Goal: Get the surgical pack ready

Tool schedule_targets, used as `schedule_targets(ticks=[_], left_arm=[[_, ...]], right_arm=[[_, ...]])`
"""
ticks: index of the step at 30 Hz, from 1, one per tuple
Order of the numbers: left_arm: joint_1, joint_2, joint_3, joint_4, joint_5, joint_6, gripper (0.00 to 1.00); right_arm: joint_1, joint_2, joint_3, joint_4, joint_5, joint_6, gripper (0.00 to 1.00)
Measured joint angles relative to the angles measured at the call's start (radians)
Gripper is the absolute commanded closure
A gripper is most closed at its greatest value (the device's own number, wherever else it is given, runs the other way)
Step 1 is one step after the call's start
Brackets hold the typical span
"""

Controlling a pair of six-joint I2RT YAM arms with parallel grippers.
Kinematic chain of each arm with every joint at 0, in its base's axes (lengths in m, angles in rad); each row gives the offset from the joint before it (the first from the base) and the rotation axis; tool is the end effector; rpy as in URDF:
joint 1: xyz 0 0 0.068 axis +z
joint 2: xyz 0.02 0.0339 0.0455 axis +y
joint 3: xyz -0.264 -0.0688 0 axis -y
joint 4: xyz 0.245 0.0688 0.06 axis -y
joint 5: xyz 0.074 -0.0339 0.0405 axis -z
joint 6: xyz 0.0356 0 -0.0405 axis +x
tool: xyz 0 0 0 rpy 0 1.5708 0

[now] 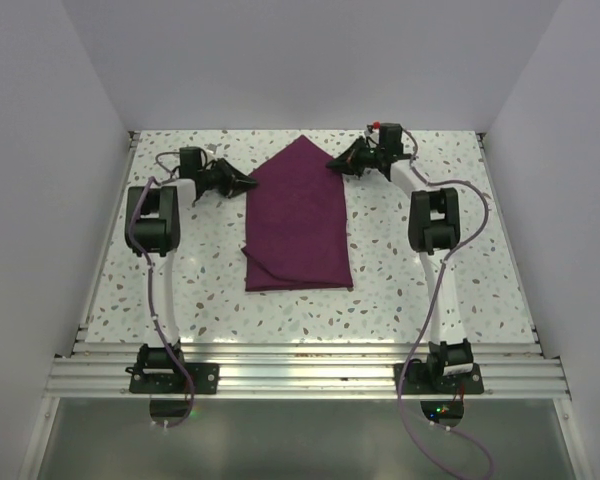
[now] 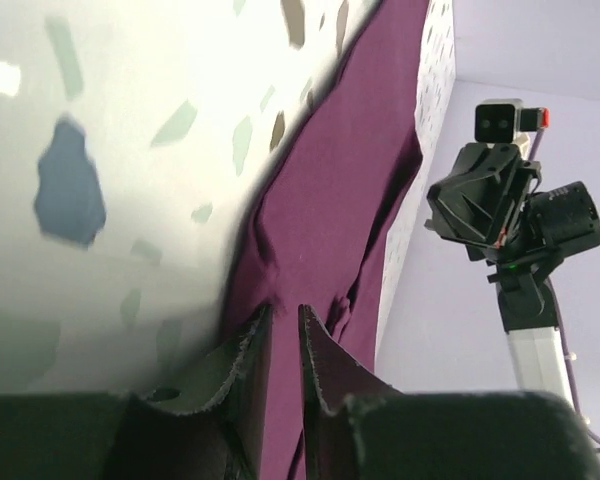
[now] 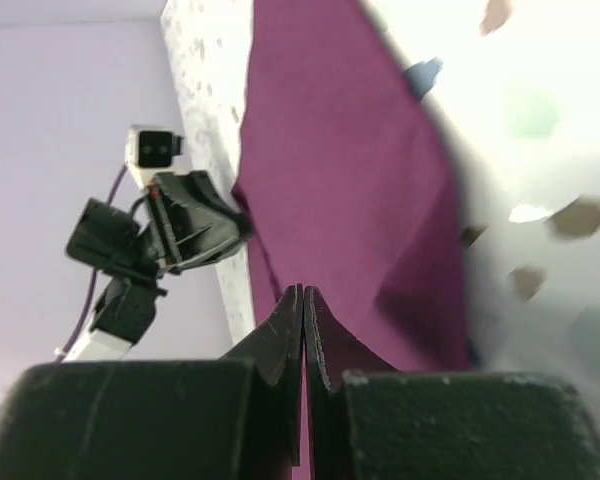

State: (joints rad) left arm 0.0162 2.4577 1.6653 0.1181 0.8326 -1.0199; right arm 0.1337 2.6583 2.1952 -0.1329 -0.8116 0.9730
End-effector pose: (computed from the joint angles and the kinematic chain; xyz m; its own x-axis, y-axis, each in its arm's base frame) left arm 0.5163 -0.0180 0.0868 -0.8097 -0.5866 -0.0154 -0.2352 0.3485 -0.9073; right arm 0.5727 0.1031 0.1251 -0.8807 0.4556 -0.1292 0.0733 0.4008 0.9132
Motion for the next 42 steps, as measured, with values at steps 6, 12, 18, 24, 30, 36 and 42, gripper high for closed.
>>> schedule_targets(ticks=[6, 12, 18, 24, 30, 36, 42], left_arm=[[0.003, 0.069, 0.124, 0.000, -0.007, -0.014, 0.70], [0.004, 0.083, 0.196, -0.018, -0.021, 0.015, 0.61], [0.008, 0.042, 0.202, -0.137, -0.094, 0.130, 0.55], [0.011, -0.003, 0.193, -0.246, -0.194, 0.243, 0.54], [0.007, -0.014, 0.190, -0.271, -0.213, 0.266, 0.53], [-0.016, -0.002, 0.218, -0.293, -0.223, 0.272, 0.53], [-0.045, 0.017, 0.240, -0.294, -0.204, 0.272, 0.53]], right_arm=[[-0.004, 0.114, 0.112, -0.020, 0.069, 0.019, 0.98], [-0.019, 0.121, 0.147, -0.048, 0.092, 0.019, 0.84], [-0.055, 0.086, 0.150, -0.146, 0.114, -0.045, 0.64], [-0.098, 0.048, 0.172, -0.269, 0.139, -0.160, 0.53], [-0.094, 0.044, 0.162, -0.297, 0.139, -0.209, 0.51], [-0.028, 0.057, 0.202, -0.334, 0.146, -0.234, 0.51], [0.016, 0.058, 0.202, -0.342, 0.154, -0.245, 0.53]])
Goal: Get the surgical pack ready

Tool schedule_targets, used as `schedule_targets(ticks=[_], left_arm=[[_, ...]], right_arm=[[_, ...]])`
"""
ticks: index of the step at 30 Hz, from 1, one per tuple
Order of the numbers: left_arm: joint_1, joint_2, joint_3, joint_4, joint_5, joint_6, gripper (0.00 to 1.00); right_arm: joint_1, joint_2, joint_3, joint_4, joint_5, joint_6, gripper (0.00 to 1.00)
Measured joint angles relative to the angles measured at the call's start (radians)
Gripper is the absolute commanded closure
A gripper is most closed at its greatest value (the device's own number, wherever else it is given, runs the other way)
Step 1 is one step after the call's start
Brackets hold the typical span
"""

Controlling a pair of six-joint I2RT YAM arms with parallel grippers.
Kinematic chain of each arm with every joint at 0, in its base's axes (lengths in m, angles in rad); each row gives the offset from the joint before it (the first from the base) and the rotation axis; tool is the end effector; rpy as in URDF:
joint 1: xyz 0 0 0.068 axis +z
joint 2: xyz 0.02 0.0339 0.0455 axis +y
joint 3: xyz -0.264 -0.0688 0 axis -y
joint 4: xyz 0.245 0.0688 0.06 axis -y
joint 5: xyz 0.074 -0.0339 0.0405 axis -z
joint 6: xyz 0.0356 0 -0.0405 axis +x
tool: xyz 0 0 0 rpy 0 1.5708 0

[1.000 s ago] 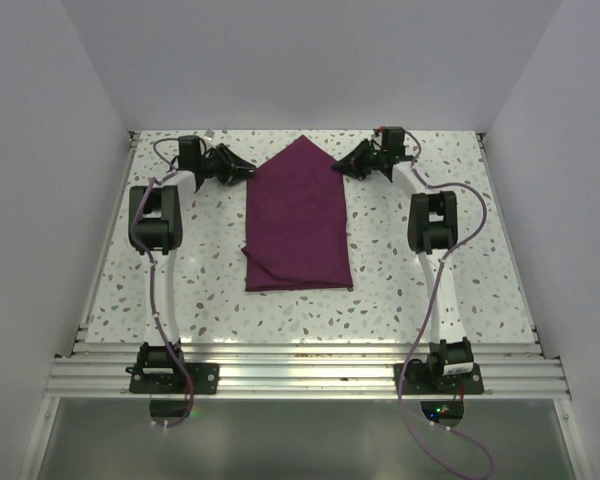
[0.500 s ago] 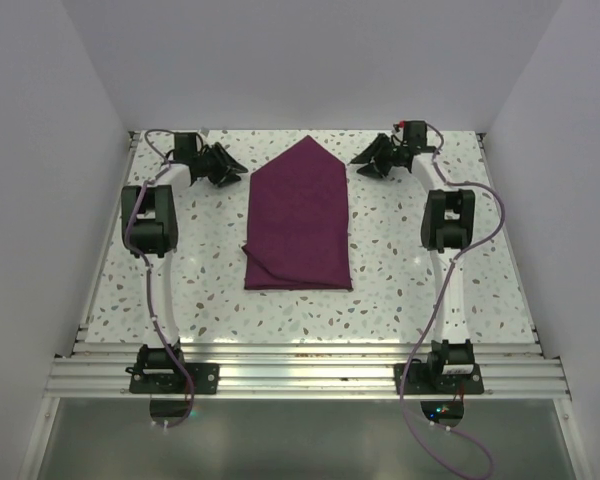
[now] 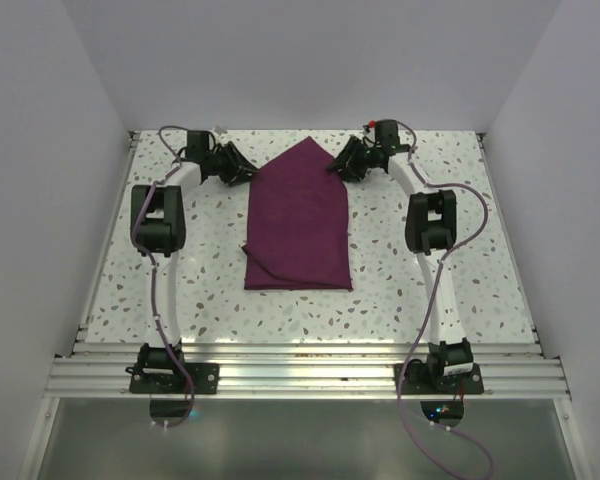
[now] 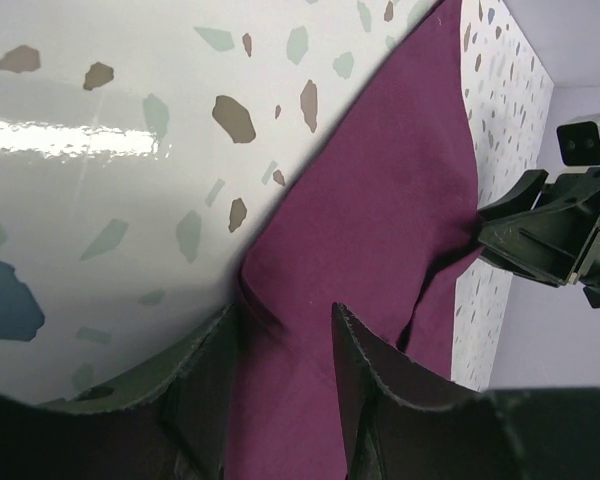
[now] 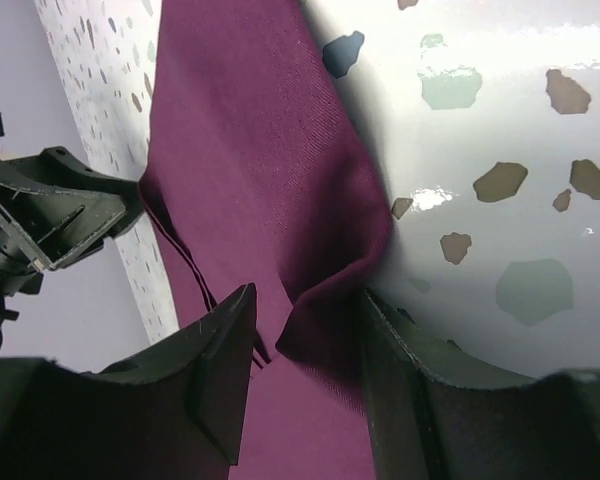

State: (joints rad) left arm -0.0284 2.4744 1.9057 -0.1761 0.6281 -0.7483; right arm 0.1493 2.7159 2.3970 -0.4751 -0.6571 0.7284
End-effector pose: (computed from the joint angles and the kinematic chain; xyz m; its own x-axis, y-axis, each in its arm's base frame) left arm 0.5409 -0.0363 0.1258 -0.8060 -0.5279 -0.2678 -0.1277 0.5968 -0.7921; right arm 0.5738 0.1083 0.1298 -0.8865 0.3996 -0.2331 0.0656 0.6074 0.7917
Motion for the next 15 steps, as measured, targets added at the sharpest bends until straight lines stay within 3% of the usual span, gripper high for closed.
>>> schedule_targets(ticks=[5, 7, 12, 15], left_arm=[[-0.006, 0.029, 0.037, -0.001, 0.024, -0.003, 0.59], [-0.006, 0.035, 0.043, -0.001, 0.028, -0.011, 0.71], [-0.006, 0.060, 0.058, -0.009, 0.034, -0.029, 1.00], [-0.006, 0.061, 0.064, -0.014, 0.037, -0.030, 1.00]], right_arm=[[-0.005, 0.002, 0.000, -0.003, 0.012, 0.000, 0.61], [-0.006, 0.009, 0.004, -0.003, 0.012, 0.003, 0.67], [-0.011, 0.022, 0.013, -0.004, 0.017, 0.014, 0.96], [-0.013, 0.028, 0.021, -0.005, 0.015, 0.039, 1.00]])
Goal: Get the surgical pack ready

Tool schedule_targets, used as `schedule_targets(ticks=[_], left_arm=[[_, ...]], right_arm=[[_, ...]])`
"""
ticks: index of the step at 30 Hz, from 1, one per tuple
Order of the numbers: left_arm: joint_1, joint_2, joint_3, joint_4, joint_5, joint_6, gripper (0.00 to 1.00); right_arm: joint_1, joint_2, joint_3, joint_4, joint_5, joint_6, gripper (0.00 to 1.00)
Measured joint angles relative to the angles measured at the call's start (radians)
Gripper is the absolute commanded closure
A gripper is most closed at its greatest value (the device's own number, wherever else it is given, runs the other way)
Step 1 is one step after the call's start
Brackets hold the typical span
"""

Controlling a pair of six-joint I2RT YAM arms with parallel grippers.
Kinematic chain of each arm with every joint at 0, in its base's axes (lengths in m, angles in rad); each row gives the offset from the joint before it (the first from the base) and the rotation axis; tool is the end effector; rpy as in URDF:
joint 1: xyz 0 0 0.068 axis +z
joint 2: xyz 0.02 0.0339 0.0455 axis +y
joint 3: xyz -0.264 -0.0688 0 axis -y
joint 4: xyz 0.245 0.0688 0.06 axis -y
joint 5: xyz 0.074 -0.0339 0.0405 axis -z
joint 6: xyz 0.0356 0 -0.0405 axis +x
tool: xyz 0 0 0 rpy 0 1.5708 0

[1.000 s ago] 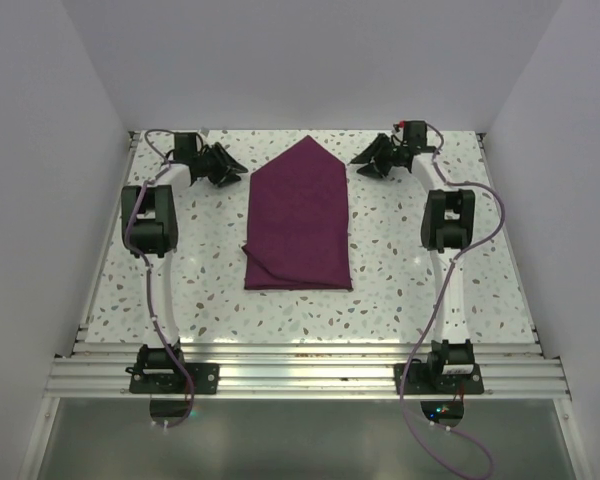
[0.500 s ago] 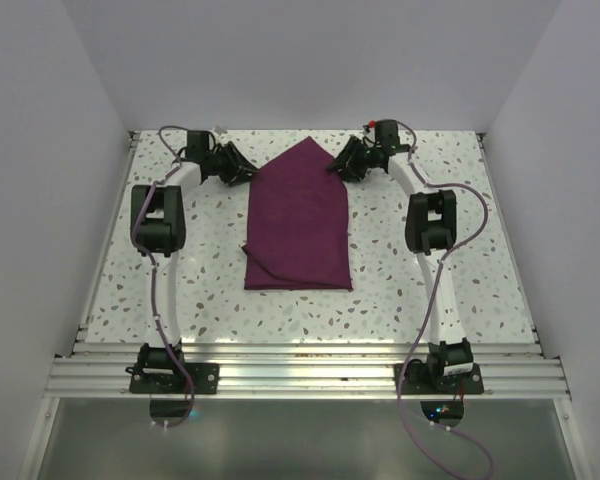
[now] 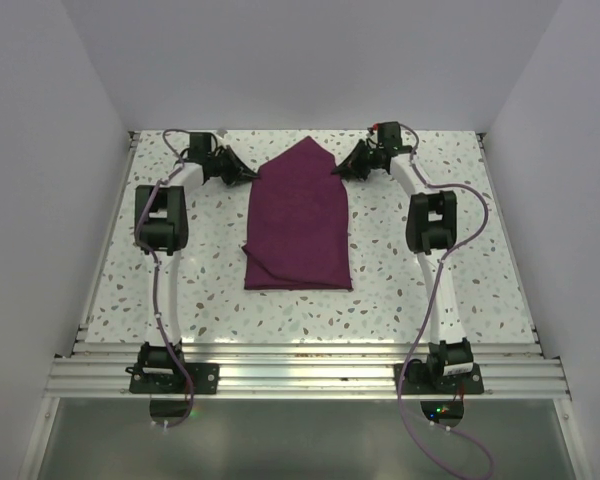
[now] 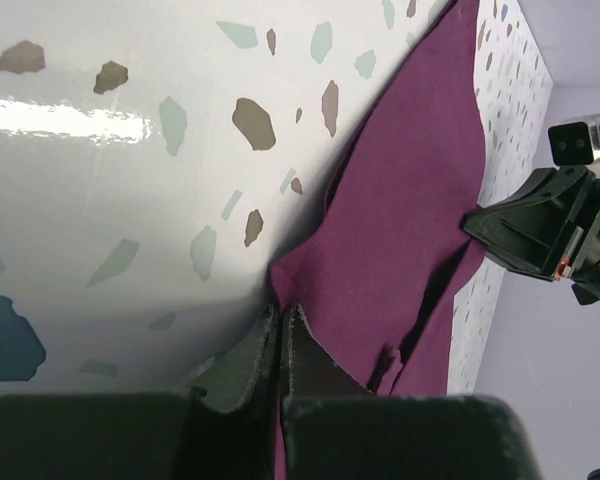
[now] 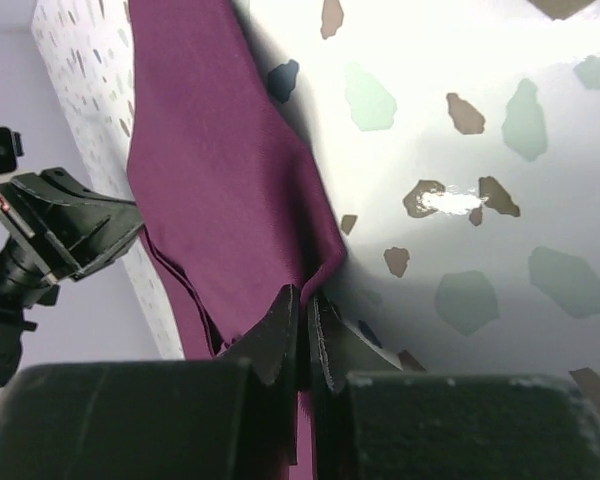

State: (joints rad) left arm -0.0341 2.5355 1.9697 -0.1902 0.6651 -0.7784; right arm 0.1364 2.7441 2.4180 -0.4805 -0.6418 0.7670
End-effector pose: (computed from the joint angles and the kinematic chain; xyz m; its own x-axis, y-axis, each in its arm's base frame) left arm 0.5491 -0.0407 0.1132 -0.8221 -0.5248 -0.2208 -0.1428 0.5655 -0.8123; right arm 0.5773 0.1008 0.1200 -0.8754 0.4410 -0.1983 0.1225 0.5989 0.7914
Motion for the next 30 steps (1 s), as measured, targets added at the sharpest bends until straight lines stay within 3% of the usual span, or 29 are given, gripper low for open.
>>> schedule_targets(ticks=[6, 10, 18, 23, 30], left_arm=[[0.000, -0.035, -0.010, -0.047, -0.015, 0.022, 1.00], [0.000, -0.156, -0.094, -0.090, -0.029, 0.071, 1.00], [-0.013, -0.496, -0.356, -0.146, -0.042, 0.164, 1.00], [-0.026, -0.682, -0.576, -0.171, -0.048, 0.196, 1.00], [-0.033, -0.898, -0.828, -0.219, -0.068, 0.225, 1.00]], right_arm=[[-0.002, -0.014, 0.003, -0.001, -0.029, 0.035, 1.00], [-0.003, -0.107, -0.086, -0.035, -0.048, 0.020, 1.00], [-0.004, -0.432, -0.368, -0.155, -0.063, -0.100, 1.00], [0.005, -0.628, -0.629, -0.164, -0.076, -0.147, 1.00], [0.048, -0.800, -0.908, -0.190, -0.083, -0.189, 1.00]])
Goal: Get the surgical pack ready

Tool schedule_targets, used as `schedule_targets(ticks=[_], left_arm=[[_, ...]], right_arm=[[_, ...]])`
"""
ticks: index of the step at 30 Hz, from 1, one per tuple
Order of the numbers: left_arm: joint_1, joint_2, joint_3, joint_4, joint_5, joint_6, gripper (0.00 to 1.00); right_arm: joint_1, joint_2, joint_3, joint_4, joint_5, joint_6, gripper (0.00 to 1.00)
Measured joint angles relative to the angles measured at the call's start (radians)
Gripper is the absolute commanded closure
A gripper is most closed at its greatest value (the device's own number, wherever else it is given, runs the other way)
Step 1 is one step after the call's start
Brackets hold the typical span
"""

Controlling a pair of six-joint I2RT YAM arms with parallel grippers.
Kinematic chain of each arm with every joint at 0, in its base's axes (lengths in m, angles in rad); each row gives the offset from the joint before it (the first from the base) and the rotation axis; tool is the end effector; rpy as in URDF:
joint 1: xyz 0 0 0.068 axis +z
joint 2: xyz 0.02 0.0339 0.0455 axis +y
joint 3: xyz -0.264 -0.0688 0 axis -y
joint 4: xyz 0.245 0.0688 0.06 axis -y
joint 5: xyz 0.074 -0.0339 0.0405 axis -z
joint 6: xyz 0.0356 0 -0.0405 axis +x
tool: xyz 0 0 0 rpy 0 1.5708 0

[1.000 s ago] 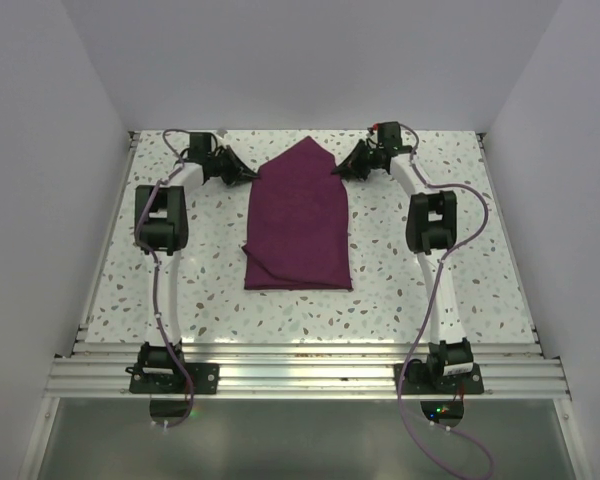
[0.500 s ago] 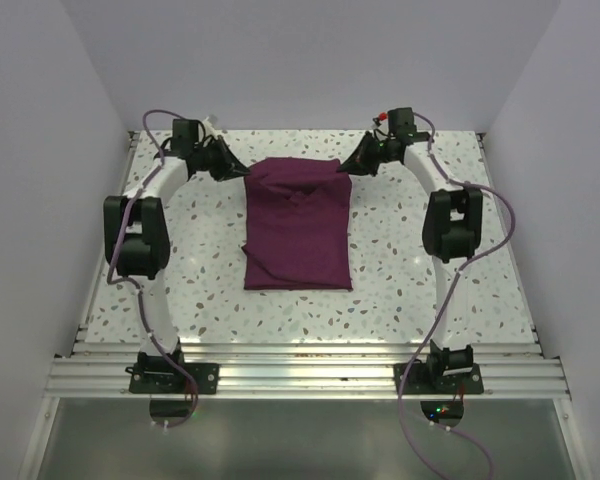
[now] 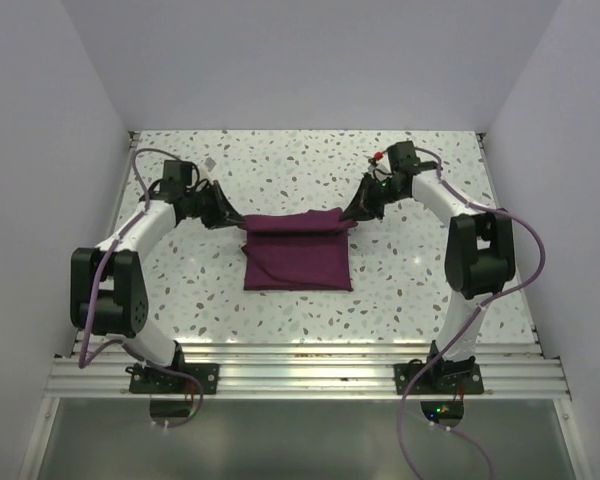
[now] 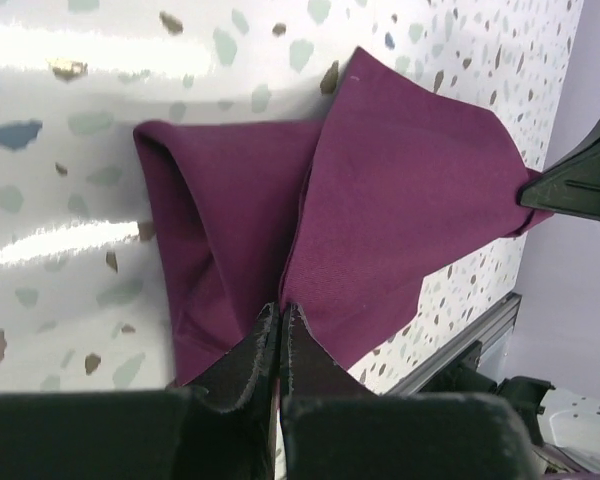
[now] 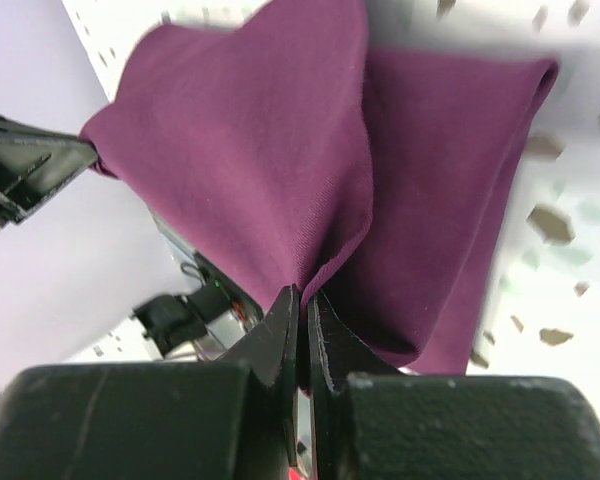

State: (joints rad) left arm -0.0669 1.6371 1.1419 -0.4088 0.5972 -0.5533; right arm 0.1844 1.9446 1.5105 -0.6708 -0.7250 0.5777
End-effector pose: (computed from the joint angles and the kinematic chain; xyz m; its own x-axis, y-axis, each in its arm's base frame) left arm 0.3434 -0.0431 0.2320 -0.8785 -0.3767 -0.2940 -0.0698 0.7098 -0.7010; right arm 0.3979 0.0982 0.2207 -0.9706 0.2348 -0.0528 0.1193 0.6601 0.7416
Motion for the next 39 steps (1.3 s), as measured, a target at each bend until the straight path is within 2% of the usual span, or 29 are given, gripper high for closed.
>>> schedule_targets(ticks=[11, 20, 23, 25, 26, 27, 30, 33, 36, 37, 39], left_arm=[[-0.002, -0.191, -0.230, -0.018, -0.023, 0.015, 1.00], [-0.013, -0.225, -0.327, -0.008, -0.022, 0.016, 0.98], [-0.013, -0.224, -0.341, -0.008, -0.026, 0.016, 0.94], [-0.013, -0.220, -0.343, -0.006, -0.029, 0.019, 0.84], [-0.013, -0.219, -0.343, -0.007, -0.030, 0.023, 0.79], [-0.013, -0.217, -0.344, -0.008, -0.035, 0.026, 0.72], [-0.012, -0.214, -0.351, -0.010, -0.045, 0.039, 0.58], [-0.012, -0.214, -0.355, -0.021, -0.053, 0.051, 0.53], [-0.012, -0.217, -0.355, -0.034, -0.077, 0.061, 0.51], [-0.012, -0.221, -0.354, -0.041, -0.086, 0.064, 0.51], [-0.012, -0.233, -0.348, -0.058, -0.107, 0.067, 0.49]], right_arm=[[0.045, -0.203, -0.207, -0.005, 0.004, -0.040, 1.00], [0.051, -0.218, -0.344, 0.009, 0.005, -0.060, 0.99], [0.060, -0.217, -0.359, 0.012, 0.005, -0.068, 0.97], [0.066, -0.215, -0.361, 0.011, 0.006, -0.077, 0.94], [0.068, -0.213, -0.361, 0.010, 0.008, -0.085, 0.92], [0.070, -0.209, -0.361, 0.008, 0.008, -0.094, 0.84], [0.072, -0.186, -0.362, -0.018, 0.012, -0.127, 0.69], [0.072, -0.158, -0.362, -0.066, 0.034, -0.172, 0.64], [0.072, -0.151, -0.354, -0.121, 0.082, -0.202, 0.48], [0.072, -0.156, -0.342, -0.131, 0.102, -0.207, 0.35], [0.073, -0.169, -0.311, -0.127, 0.138, -0.208, 0.30]])
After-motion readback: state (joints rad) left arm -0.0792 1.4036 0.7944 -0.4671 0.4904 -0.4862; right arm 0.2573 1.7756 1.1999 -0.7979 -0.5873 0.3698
